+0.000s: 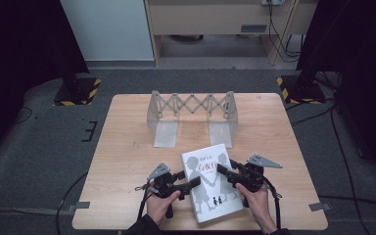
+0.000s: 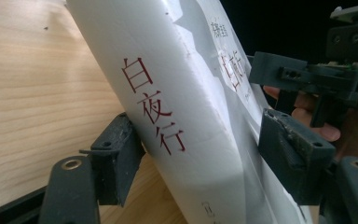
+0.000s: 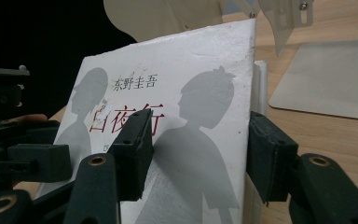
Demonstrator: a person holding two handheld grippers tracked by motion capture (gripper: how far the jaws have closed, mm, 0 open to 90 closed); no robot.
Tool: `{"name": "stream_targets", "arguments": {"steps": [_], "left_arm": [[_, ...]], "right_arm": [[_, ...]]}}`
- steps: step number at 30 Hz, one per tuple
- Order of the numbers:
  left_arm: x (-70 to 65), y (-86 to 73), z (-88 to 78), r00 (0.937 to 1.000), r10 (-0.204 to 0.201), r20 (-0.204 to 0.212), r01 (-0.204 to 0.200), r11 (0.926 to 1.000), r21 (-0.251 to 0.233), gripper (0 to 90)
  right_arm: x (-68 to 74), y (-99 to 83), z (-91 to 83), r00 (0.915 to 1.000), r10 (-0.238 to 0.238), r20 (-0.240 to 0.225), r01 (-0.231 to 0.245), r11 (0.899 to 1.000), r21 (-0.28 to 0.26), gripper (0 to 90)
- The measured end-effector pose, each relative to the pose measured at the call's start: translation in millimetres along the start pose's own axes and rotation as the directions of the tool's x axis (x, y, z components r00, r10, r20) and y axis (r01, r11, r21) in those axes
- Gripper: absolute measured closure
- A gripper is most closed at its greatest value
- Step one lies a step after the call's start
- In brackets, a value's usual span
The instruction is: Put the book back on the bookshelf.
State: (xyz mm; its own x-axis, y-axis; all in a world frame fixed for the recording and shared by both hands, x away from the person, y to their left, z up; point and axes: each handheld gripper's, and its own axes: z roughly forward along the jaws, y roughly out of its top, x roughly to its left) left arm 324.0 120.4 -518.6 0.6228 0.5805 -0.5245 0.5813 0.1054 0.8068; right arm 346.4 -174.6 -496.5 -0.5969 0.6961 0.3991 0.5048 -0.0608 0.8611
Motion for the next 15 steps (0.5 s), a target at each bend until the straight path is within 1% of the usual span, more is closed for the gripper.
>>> {"name": "stream_targets", "arguments": {"steps": [6, 10, 15], "left_arm": [[-1.0, -0.6, 2.9, 0.9999, 0.007, 0.007, -0.007, 0.9999, -0.014, 30.0], [-2.0, -2.1, 6.6, 0.9997, 0.011, 0.021, -0.01, 0.9999, -0.013, 28.3], [-2.2, -1.6, 9.1, 0.9998, 0.006, 0.02, -0.005, 0.9998, -0.02, 27.7]], "right_arm": [[-0.6, 0.2, -1.6, 1.0, 0.004, -0.009, -0.004, 1.0, -0.02, 48.5], [0.0, 0.5, -1.6, 0.9998, 0.003, -0.019, -0.004, 1.0, -0.028, 49.3], [0.9, 0.3, -1.4, 0.9998, -0.001, -0.021, 0.0, 0.999, -0.033, 49.6]]}}
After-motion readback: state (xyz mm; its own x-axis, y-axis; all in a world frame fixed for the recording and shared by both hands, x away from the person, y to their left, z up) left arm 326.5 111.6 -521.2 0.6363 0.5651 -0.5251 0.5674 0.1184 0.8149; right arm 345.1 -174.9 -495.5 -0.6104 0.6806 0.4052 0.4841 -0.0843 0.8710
